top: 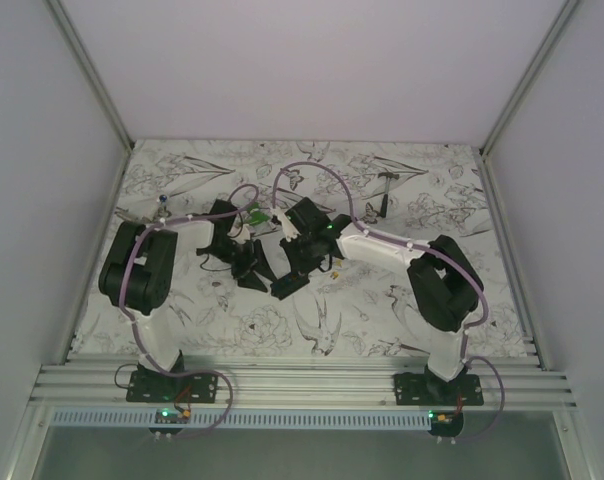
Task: Snap on the fuse box
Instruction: Install the fuse at the fuse box base.
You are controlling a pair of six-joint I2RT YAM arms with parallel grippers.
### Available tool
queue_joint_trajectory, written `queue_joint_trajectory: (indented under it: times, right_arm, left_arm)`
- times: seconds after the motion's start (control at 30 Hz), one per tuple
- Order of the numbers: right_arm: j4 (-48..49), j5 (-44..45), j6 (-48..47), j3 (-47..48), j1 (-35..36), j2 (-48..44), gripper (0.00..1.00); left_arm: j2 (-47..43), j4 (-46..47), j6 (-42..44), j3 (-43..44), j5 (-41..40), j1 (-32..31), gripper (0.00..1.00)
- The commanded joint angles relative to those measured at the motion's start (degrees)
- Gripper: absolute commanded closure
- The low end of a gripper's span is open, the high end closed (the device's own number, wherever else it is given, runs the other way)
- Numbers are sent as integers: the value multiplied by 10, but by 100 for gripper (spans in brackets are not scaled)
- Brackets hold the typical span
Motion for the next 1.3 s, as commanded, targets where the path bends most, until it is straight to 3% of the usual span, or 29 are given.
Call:
queue_joint_trajectory:
  times: [0.0,0.47,1.27]
  right_arm:
    - [-14,-9,-18,28,3,18,87]
    - [-33,20,-35,36,16,27,95]
    - [-59,34,-36,34,13,68,98]
  left_arm:
    - [11,-21,10,13,23,-5,57]
    - [18,-40,21,28,6,-2,68]
    - [27,-49,23,29,0,-2,71]
